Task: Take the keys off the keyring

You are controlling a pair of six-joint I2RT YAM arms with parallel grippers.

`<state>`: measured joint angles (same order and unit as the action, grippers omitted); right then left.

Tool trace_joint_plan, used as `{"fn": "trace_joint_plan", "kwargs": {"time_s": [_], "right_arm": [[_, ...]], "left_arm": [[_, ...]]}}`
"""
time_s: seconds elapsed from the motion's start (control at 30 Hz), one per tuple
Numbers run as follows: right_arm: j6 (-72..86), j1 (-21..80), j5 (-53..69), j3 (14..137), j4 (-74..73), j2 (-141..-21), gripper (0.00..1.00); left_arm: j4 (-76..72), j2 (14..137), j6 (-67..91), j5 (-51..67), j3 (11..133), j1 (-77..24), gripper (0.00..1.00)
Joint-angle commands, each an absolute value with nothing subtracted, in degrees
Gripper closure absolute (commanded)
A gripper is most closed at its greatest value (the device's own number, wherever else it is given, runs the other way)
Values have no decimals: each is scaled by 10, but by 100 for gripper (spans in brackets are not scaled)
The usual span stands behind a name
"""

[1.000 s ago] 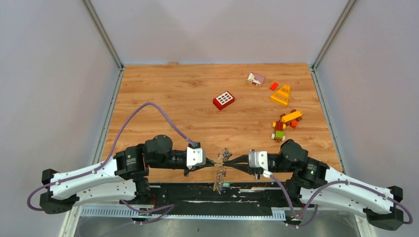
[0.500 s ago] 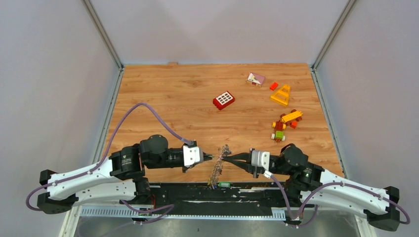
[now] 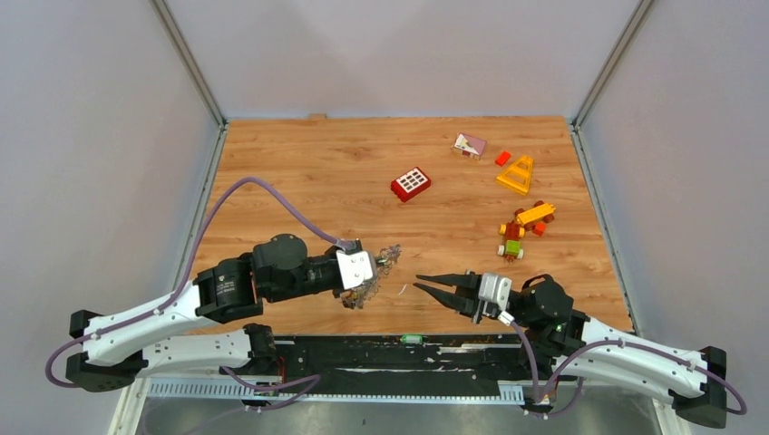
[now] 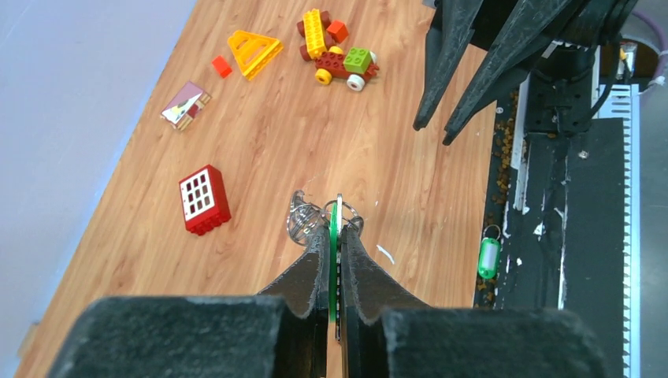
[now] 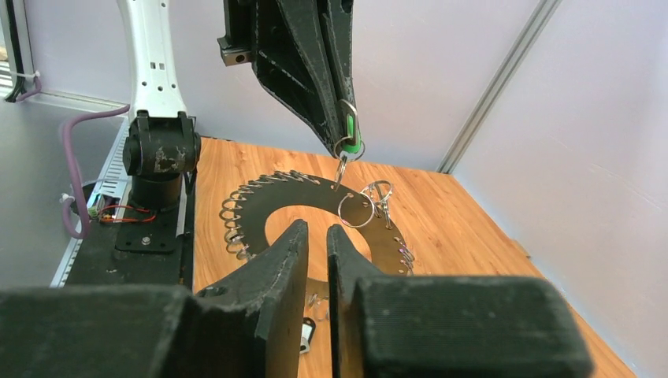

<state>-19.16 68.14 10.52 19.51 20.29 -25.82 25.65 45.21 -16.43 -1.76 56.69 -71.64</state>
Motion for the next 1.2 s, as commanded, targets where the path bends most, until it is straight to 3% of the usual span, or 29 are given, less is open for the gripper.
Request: {"fn": "trace_joint_plan", "kwargs": {"time_s": [0.0,0.2,0.53,1.17], "right_arm": [[-166,681,92,194,230,-258,81],[-152,681,100,215,234,-292,76],[-126,681,109,245,284,-385,78],[-121,681,83,268,300,-437,77]], "left_arm": [[237,453,-185,-29,594,-715,100],[246,452,-184,-28,591,-715,100],[236,459,-181,-16,587,-715,100],[225,462,-173,-4,583,-715,100]]}}
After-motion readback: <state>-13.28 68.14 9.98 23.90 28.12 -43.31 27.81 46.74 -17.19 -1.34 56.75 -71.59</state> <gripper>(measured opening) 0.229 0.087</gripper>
